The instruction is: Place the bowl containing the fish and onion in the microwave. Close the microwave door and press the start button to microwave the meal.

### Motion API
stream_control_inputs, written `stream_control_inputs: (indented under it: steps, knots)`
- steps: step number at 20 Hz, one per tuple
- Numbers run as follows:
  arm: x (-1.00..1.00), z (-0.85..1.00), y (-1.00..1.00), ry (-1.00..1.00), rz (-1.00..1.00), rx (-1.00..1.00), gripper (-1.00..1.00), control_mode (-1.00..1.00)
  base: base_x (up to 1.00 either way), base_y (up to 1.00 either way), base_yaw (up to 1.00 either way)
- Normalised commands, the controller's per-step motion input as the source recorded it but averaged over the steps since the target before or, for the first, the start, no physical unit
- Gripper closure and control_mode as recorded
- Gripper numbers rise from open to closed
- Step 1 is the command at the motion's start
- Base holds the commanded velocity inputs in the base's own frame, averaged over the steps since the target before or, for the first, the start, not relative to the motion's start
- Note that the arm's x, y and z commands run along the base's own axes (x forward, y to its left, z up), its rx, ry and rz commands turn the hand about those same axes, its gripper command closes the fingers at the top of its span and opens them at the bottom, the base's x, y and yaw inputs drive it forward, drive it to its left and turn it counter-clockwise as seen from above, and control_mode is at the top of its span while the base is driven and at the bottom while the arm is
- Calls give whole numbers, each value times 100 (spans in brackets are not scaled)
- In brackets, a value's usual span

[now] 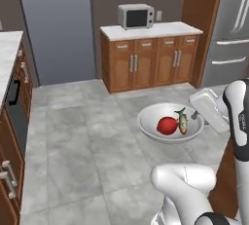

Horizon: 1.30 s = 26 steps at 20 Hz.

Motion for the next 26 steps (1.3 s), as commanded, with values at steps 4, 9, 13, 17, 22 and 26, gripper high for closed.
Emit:
stream_control_inputs:
  steps: [4,9,13,17,22,26]
  knots:
    - [0,0,0,0,0,0,100,100,100,50,-33]
    - [0,0,0,0,0,0,100,100,100,44,-38]
    - [0,0,0,0,0,0,100,100,100,25,-47]
    - [0,0,0,0,0,0,100,100,100,23,-50]
    - [0,0,0,0,0,0,100,100,89,14,-55]
    - [0,0,0,0,0,0,100,100,77,10,-59]
